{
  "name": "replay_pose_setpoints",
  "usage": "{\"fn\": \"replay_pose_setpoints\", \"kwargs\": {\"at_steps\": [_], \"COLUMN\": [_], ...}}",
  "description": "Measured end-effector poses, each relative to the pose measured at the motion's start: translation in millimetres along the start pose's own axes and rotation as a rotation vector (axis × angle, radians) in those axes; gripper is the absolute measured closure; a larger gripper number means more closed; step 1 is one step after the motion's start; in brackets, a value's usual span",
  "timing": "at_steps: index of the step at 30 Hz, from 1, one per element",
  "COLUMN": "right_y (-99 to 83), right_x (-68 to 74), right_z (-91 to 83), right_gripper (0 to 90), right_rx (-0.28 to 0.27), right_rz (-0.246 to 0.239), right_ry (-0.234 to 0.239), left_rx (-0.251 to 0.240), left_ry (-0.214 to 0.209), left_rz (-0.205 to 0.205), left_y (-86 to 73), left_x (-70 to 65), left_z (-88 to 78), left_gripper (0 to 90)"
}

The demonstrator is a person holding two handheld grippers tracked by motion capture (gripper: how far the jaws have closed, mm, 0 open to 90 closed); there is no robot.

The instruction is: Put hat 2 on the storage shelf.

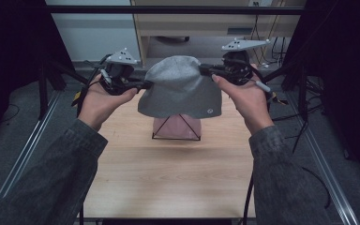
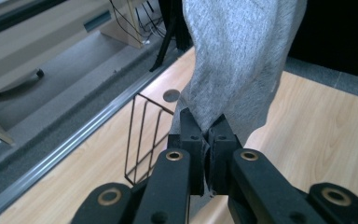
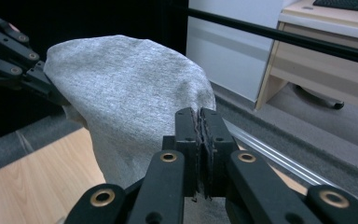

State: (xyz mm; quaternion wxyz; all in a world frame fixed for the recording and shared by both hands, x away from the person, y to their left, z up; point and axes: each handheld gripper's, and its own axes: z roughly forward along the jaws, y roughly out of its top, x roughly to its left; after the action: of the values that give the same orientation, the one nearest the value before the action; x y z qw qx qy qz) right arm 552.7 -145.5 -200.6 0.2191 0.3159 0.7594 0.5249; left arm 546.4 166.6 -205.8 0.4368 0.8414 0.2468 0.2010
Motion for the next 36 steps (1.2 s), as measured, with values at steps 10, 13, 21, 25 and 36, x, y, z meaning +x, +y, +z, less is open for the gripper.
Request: {"fn": "replay_pose_setpoints", "kwargs": {"at_steps": [10,13,21,25,36], "right_y": [18.0,15.5,13.8,13.4,10.0], "right_x": [-19.3,-22.5,-27.3,-31.2,-41.3], "right_z": [7.6,9.4,9.0,10.8,20.0], "right_gripper": [87.1,87.1,87.1,87.1,87.1], "right_rx": [-0.043,-0.044,-0.066,-0.079,-0.106], "right_rz": [0.014,0.021,0.022,0.033,0.042], "right_ry": [-0.01,-0.02,-0.055,-0.065,-0.074], "left_rx": [-0.02,-0.012,-0.04,-0.048,-0.108], "left_ry": [0.019,0.027,0.062,0.069,0.13], "left_rz": [0.001,0.013,0.02,0.006,-0.007], "left_y": [17.0,18.9,25.1,25.4,23.8], "left_x": [14.4,14.2,14.2,16.5,26.5], "left_z": [6.7,12.0,15.3,20.0,34.3], "left_gripper": [87.2,87.2,87.1,87.1,87.1]}}
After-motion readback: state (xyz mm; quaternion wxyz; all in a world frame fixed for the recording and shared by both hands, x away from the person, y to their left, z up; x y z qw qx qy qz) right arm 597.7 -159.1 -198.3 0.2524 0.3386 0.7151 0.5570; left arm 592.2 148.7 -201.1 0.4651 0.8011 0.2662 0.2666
